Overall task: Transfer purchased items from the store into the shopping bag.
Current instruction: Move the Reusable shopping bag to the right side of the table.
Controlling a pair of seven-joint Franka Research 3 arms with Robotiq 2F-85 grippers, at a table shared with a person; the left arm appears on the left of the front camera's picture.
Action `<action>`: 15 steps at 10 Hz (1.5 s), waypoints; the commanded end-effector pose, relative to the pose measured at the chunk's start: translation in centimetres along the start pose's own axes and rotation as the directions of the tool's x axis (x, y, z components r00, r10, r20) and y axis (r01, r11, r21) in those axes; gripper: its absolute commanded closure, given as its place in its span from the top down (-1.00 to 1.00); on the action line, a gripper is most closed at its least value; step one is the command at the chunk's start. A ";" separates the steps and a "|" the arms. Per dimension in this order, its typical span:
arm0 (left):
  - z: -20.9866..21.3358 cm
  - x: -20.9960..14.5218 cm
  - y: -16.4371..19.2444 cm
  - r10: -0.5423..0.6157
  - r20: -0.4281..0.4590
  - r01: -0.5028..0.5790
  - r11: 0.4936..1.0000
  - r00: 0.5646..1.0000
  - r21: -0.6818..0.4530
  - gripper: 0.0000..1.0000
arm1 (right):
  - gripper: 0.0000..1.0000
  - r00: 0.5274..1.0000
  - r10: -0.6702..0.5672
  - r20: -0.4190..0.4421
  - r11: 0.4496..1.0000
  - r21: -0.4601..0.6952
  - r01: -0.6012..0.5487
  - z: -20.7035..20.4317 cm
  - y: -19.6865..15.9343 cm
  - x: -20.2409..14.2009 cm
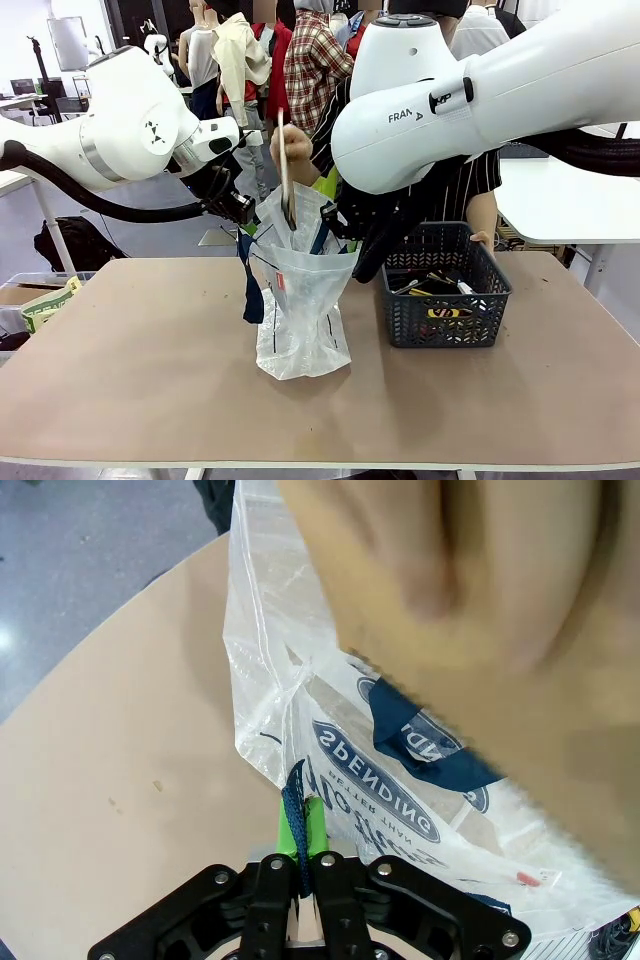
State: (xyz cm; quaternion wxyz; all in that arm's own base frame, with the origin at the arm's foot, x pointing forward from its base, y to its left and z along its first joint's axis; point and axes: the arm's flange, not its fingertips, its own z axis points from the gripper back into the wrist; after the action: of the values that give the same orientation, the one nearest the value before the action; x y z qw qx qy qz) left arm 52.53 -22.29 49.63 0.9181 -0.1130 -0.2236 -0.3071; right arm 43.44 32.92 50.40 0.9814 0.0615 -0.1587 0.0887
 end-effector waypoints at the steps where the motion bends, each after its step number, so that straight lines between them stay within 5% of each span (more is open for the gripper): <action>1: 0.2 0.1 0.0 -0.001 -0.004 0.001 1.000 1.000 0.002 -1.00 | -1.00 1.000 -0.003 0.000 1.000 0.005 0.003 0.1 -0.2 0.0; 15: 0.2 0.1 0.0 -0.001 -0.004 0.001 1.000 1.000 0.002 -1.00 | -1.00 1.000 -0.003 0.000 1.000 0.005 0.003 0.1 -0.2 0.0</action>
State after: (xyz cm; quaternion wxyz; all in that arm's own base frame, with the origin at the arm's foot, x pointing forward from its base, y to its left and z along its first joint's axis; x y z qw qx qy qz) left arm 52.53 -22.30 49.61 0.9181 -0.1130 -0.2232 -0.3073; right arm 43.44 32.92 50.39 0.9814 0.0614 -0.1585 0.0887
